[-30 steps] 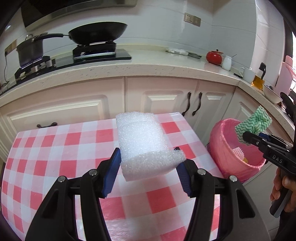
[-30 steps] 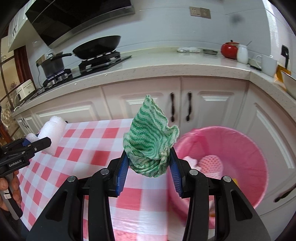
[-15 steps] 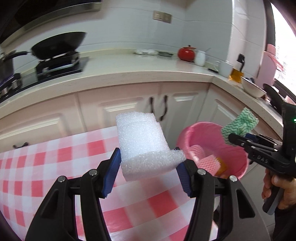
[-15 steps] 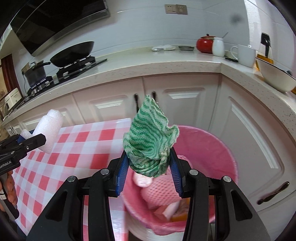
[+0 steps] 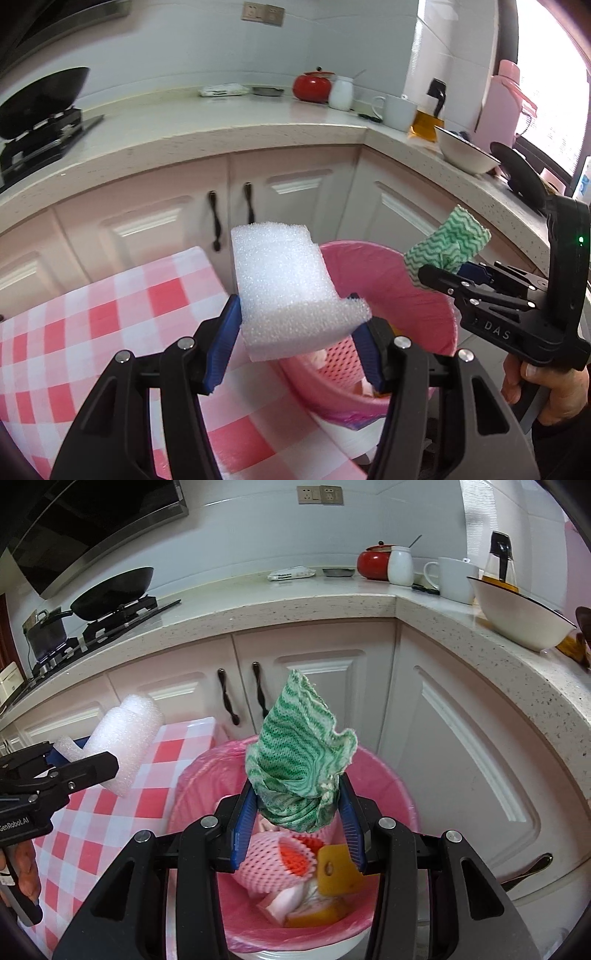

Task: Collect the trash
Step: 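Carry the foam block and green cloth over the pink bin and open both tools, then lift both open tools away from the bin rim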

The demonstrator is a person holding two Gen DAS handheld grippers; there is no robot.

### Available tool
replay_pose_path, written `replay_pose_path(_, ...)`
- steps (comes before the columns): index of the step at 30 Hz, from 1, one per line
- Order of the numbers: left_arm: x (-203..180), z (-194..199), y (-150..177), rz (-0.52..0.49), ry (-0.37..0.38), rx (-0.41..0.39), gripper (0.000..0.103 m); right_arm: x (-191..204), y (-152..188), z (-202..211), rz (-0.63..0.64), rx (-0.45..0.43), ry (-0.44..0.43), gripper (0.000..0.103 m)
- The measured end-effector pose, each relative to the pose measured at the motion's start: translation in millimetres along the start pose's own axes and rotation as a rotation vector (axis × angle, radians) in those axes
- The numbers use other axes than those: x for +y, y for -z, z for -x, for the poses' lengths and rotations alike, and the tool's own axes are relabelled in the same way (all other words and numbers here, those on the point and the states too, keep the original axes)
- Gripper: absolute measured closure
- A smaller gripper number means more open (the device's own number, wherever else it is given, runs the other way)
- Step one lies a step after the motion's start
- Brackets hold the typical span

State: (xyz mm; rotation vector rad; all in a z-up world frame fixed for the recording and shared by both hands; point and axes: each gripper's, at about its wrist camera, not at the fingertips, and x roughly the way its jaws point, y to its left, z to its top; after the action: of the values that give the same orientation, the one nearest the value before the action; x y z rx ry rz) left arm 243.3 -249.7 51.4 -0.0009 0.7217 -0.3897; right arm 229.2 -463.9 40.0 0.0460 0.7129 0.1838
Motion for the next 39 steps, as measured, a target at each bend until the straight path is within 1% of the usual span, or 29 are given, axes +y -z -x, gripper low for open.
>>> replay_pose_path(5,-10.8,-17.9,-4.0,-0.018,0.025,0.022,0.047,-10.0,-1.3,-3.5,-0.016,0.002,0.014,0.061)
replay_pose_path(9,-17.2,-21.9,-5.0,-0.025,0.038,0.023,0.046,-14.3,-2.1,-5.6,-0.017,-0.002,0.021,0.061)
replay_pose_path(12,-19.0,-26.8,-6.6,-0.016,0.048,0.023,0.045,-20.0,-2.3,-5.6,-0.028,-0.005,0.037,0.054)
replay_pose_path(13,-19.7,-29.0,-7.2,-0.013,0.053,0.026,0.045,-21.6,-2.6,-5.3,-0.033,-0.007,0.039,0.050)
replay_pose_path(15,-22.7,-35.4,-8.0,-0.027,0.053,0.034,0.045,-26.5,-2.4,-3.9,-0.046,-0.010,0.048,0.048)
replay_pose_path(16,-23.5,-38.4,-8.4,-0.032,0.054,0.039,0.044,-27.5,-2.3,-3.6,-0.047,-0.011,0.051,0.046)
replay_pose_path(17,-23.7,-41.6,-8.5,-0.034,0.054,0.043,0.037,-28.9,-2.2,-3.2,-0.048,-0.012,0.053,0.041)
replay_pose_path(18,-23.8,-43.5,-8.5,-0.035,0.049,0.048,0.035,-30.0,-1.6,-2.3,-0.051,-0.015,0.056,0.040)
replay_pose_path(19,-23.5,-44.1,-7.4,-0.036,0.046,0.053,0.035,-30.9,-1.0,-1.4,-0.054,-0.017,0.058,0.040)
replay_pose_path(23,-17.8,-36.8,-0.3,-0.034,0.023,0.054,0.034,-31.5,5.5,6.1,-0.063,-0.039,0.053,0.040)
replay_pose_path(25,-12.8,-31.3,6.1,-0.024,0.000,0.055,0.032,-29.0,12.2,9.9,-0.061,-0.047,0.046,0.040)
replay_pose_path(28,-3.9,-21.1,17.5,0.007,-0.021,0.049,0.026,-20.7,23.3,16.0,-0.042,-0.053,0.046,0.039)
replay_pose_path(31,0.2,-6.2,31.2,0.021,-0.056,0.038,0.023,-11.8,34.9,25.2,-0.020,-0.070,0.050,0.034)
replay_pose_path(34,-1.8,10.1,41.4,0.031,-0.057,0.020,0.013,-3.4,49.5,38.5,-0.001,-0.082,0.046,0.029)
replay_pose_path(35,-4.2,16.2,45.3,0.026,-0.056,0.016,0.007,-2.7,53.1,42.9,-0.001,-0.085,0.047,0.029)
replay_pose_path(36,-5.8,20.1,47.9,0.026,-0.057,0.013,0.005,-2.2,55.3,45.8,-0.004,-0.087,0.046,0.028)
replay_pose_path(39,-10.6,31.4,54.8,0.046,-0.027,0.011,0.005,-1.7,64.0,54.3,-0.011,-0.083,0.041,0.027)
